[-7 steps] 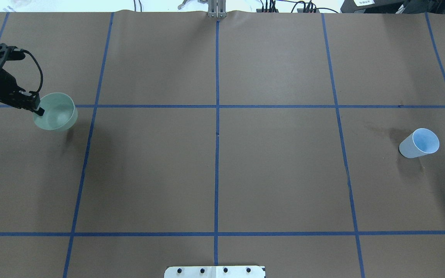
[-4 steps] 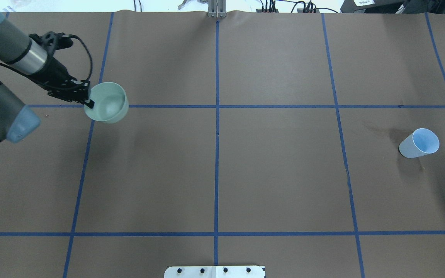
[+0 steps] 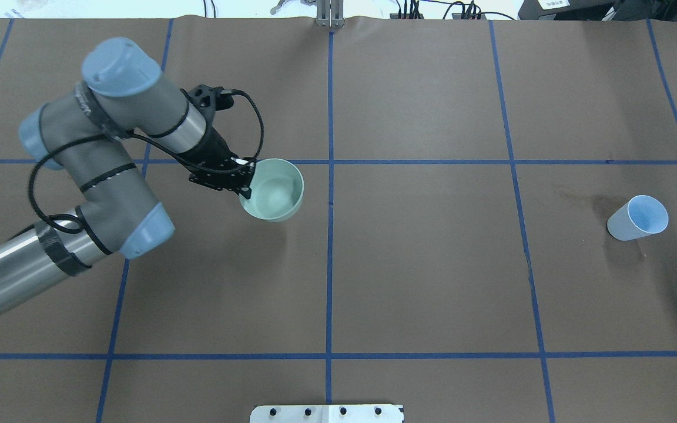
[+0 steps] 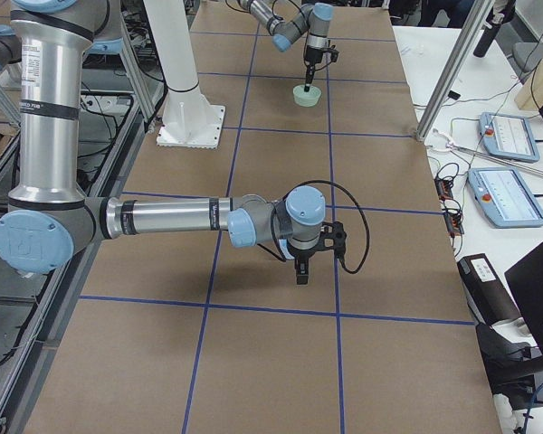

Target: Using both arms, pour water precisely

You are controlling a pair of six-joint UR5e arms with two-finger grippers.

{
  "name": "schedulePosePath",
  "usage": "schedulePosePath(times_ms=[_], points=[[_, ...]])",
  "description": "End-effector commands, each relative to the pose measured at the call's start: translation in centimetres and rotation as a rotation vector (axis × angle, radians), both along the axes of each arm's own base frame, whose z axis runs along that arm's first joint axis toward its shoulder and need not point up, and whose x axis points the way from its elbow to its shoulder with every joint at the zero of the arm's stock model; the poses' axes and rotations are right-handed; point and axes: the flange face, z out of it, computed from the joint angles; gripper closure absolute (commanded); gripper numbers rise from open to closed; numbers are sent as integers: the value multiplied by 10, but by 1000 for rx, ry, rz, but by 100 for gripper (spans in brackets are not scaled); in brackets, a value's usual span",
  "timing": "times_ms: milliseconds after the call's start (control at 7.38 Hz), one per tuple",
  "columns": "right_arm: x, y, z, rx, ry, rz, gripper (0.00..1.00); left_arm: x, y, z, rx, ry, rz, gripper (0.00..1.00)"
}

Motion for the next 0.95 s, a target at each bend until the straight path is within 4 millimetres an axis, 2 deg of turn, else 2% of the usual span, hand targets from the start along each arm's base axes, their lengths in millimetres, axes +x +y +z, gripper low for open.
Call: schedulePosePath(times_ms=[0,136,407,814], points=[[-3,0,0,-2,-3,-6,0,72,23,-49,-7,-95,-12,100],[-4,0,0,-2,-3,-9,0,82,30,-59,-12,-111,-4,100],[-5,0,0,-2,-3,-10,0,92,34,-49,-26,-131,8,100],[-6,0,0,-2,-3,-12,0,97,36,-50,-60,-135,-4,100]])
